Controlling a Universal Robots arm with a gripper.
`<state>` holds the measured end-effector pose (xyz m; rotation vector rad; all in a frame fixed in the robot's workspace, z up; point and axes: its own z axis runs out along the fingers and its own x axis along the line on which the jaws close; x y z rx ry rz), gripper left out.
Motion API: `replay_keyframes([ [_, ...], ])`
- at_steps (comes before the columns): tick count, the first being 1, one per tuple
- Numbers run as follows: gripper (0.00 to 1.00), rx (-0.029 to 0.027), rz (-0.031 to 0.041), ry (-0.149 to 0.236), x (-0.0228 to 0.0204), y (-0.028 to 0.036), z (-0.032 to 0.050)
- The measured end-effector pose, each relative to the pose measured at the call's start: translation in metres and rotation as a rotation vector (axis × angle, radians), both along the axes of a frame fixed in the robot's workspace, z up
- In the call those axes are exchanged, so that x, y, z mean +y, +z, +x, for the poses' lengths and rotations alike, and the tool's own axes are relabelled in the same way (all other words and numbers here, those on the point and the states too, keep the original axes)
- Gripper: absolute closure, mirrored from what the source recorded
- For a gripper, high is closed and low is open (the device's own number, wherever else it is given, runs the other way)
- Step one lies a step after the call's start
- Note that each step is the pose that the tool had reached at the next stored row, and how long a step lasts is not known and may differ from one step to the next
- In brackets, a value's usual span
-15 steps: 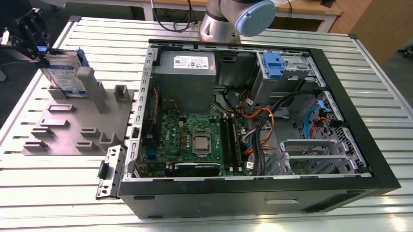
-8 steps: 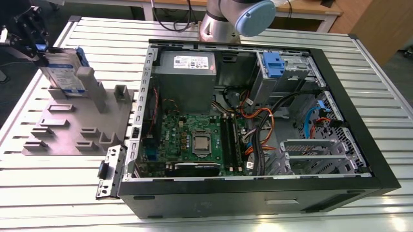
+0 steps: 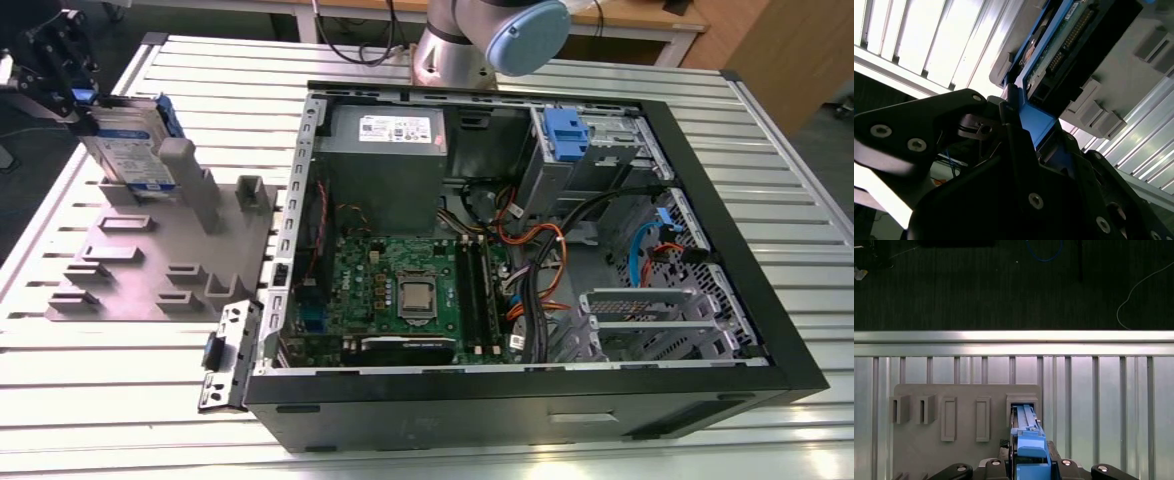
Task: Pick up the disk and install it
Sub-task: 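Pick up the disk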
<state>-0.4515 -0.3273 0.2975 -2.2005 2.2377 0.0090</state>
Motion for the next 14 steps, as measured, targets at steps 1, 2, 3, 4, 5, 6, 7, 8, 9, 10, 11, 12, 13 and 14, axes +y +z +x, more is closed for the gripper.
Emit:
replay_keyframes([
  [1,0.64,0.0000,0.0000,0.000,0.0000,0.0000,0.0000],
  [2,0.64,0.0000,0.0000,0.000,0.0000,0.0000,0.0000],
  [3,0.64,0.0000,0.0001,0.000,0.0000,0.0000,0.0000],
  [4,0.64,-0.0001,0.0002,0.000,0.0000,0.0000,0.0000],
  [5,0.64,0.0002,0.0007,0.000,-0.0001,0.0005,-0.0001],
  [6,0.64,0.0002,0.0016,0.000,0.0000,0.0012,-0.0001],
  [7,0.64,0.0000,0.0028,0.000,0.0000,0.0018,0.0000],
  [8,0.64,0.0000,0.0039,0.000,0.0000,0.0026,0.0000],
  [9,0.64,0.0000,0.0050,0.000,0.0000,0.0035,0.0000],
  [10,0.64,0.0000,0.0059,0.000,0.0000,0.0044,0.0000],
  [11,0.64,0.0000,0.0067,0.000,0.0000,0.0054,0.0000],
  [12,0.64,-0.0001,0.0073,0.000,0.0000,0.0065,0.0000],
  [13,0.64,-0.0001,0.0079,0.000,0.0000,0.0076,0.0000],
  [14,0.64,0.0000,0.0085,0.000,0.0000,0.0087,0.0000],
])
